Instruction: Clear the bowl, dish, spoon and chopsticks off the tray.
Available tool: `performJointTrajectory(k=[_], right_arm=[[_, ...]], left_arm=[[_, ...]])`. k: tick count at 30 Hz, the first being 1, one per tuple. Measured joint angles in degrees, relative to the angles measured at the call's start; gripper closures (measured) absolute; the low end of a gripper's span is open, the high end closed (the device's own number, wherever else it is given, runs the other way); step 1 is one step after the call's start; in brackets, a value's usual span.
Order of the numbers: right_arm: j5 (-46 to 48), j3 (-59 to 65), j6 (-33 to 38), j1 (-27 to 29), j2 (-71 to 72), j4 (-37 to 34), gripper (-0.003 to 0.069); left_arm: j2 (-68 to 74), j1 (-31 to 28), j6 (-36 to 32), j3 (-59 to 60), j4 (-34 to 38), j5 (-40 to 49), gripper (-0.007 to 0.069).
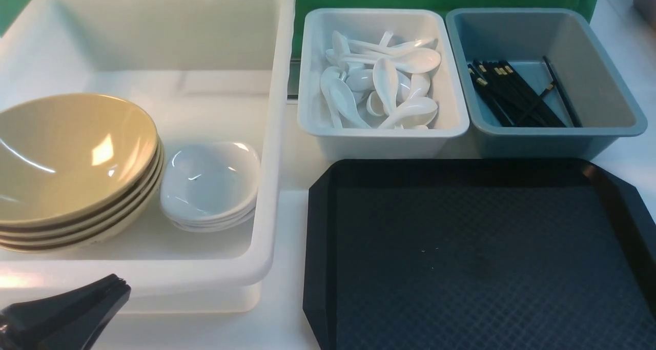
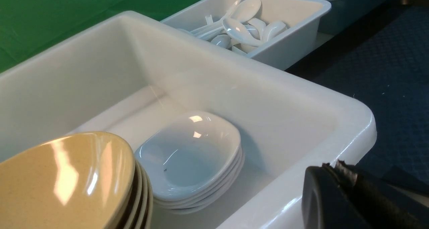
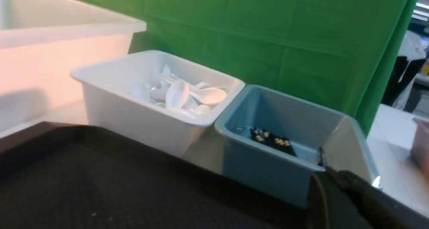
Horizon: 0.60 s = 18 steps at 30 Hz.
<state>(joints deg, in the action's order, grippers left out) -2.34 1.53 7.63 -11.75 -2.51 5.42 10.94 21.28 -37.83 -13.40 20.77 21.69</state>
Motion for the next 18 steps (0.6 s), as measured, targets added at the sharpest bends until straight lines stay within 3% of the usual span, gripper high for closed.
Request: performJointTrajectory(k=[8,18], right_arm=[[4.6,0.1,-0.2,15.4,3.1,-4.1,0.0624],[20.8,0.1,-0.7,18.2,3.1,-4.6,0.0624]], left_arm=[[0.0,0.0,0.0,0.1,0.0,0.2,0.0639],[0.0,0.0,0.0,0.1,0.0,0.2,0.0639]])
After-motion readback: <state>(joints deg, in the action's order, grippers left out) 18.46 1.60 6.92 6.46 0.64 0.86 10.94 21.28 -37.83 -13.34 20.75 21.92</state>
